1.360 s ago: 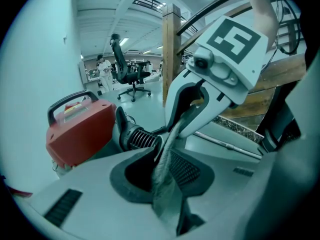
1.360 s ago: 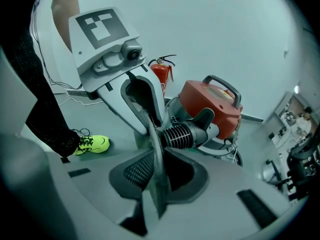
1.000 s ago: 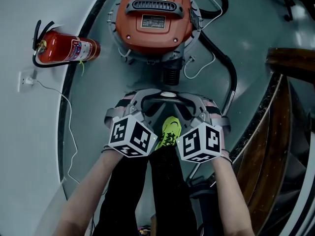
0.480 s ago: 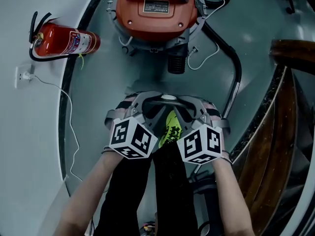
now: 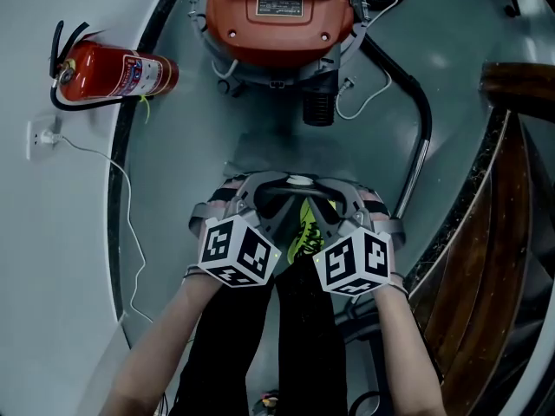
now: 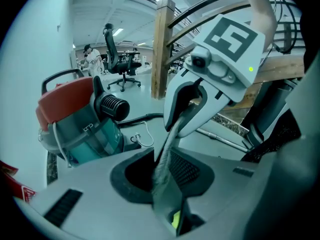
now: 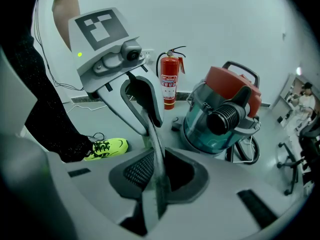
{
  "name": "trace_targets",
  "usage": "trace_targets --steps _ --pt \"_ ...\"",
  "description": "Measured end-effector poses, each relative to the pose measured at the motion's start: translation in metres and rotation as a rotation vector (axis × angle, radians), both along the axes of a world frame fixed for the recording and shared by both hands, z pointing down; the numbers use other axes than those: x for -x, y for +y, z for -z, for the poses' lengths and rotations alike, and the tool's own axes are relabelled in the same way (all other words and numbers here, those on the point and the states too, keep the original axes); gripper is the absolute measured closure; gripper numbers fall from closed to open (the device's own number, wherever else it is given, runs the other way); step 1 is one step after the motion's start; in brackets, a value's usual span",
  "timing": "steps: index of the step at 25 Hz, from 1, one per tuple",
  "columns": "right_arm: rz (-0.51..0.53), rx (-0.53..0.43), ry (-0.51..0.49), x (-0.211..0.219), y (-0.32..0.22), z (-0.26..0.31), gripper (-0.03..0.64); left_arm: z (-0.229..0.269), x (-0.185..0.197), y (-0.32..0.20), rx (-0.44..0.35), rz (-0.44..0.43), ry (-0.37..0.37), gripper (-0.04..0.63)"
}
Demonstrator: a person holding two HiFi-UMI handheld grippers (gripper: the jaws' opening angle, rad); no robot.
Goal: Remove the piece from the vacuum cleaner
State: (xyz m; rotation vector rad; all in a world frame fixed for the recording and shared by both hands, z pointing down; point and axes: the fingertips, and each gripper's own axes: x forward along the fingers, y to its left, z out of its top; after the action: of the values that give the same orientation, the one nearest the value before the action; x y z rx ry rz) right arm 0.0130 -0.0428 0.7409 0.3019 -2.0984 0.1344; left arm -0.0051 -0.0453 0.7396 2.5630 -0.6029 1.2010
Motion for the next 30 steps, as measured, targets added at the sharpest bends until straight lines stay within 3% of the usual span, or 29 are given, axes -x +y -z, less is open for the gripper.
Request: trace_targets --steps 17,30 --pt "-0.034 0.142 0.024 -0.001 0.026 -0.059 0.545 -0.060 -0.001 0.027 0.094 -0.038 -0.020 0.497" --pt "-0.105 0.131 0.037 0.005 -0.003 -0.066 0.533 -0.064 0.006 -0.002 0.029 -0.011 -0.025 0.476"
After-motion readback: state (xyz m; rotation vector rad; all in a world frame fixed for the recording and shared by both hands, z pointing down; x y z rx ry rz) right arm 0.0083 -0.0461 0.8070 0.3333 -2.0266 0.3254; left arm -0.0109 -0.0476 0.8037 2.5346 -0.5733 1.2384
